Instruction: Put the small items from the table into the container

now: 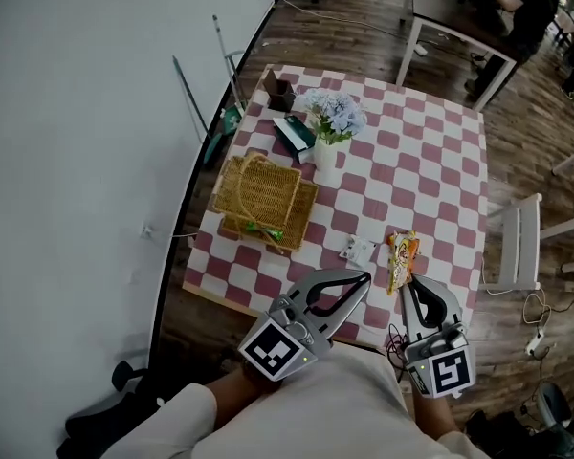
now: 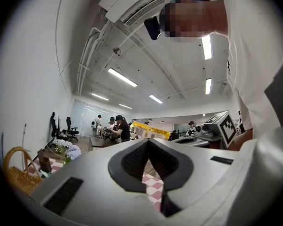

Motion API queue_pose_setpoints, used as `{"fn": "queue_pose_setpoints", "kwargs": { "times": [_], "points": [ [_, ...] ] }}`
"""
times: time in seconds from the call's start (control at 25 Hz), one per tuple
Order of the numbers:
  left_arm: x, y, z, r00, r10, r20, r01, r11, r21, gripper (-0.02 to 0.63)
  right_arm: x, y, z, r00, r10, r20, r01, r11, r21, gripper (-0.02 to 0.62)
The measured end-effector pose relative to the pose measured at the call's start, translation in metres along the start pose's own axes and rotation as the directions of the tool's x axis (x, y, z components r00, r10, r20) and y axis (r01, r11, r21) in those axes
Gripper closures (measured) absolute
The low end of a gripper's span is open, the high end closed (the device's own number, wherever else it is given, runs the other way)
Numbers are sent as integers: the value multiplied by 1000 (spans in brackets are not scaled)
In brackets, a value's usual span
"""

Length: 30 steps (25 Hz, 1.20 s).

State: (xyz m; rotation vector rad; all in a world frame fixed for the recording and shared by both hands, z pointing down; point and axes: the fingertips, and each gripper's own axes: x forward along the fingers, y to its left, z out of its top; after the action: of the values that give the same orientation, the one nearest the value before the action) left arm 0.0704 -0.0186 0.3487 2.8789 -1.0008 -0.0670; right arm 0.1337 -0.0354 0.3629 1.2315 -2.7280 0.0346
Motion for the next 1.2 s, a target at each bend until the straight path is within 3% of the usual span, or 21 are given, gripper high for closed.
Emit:
{"fn": "queue_pose_setpoints", "kwargs": {
  "times": [0.36, 0.68, 0.76, 0.96, 1.2],
  "points": [
    [-52, 23, 1, 989, 148, 2, -148, 989, -13, 600, 34, 50, 7, 988, 157, 10, -157, 988, -8, 569],
    [-102, 36, 3, 961, 276, 8, -276, 961, -10, 600, 59, 102, 15, 953, 302, 26, -302, 953, -19, 569],
    [-112, 40, 5, 955, 296, 20, -296, 955, 8, 600, 64, 113, 16, 944, 330, 27, -330, 944, -20, 569],
    [-125, 45, -1, 942, 335, 2, -335, 942, -34, 600, 73, 128, 17, 930, 368, 22, -367, 930, -22, 571],
    [-122, 53, -6, 944, 331, -3, -331, 943, -28, 600, 81, 126, 14, 927, 374, 13, -373, 927, -45, 571]
  ]
}}
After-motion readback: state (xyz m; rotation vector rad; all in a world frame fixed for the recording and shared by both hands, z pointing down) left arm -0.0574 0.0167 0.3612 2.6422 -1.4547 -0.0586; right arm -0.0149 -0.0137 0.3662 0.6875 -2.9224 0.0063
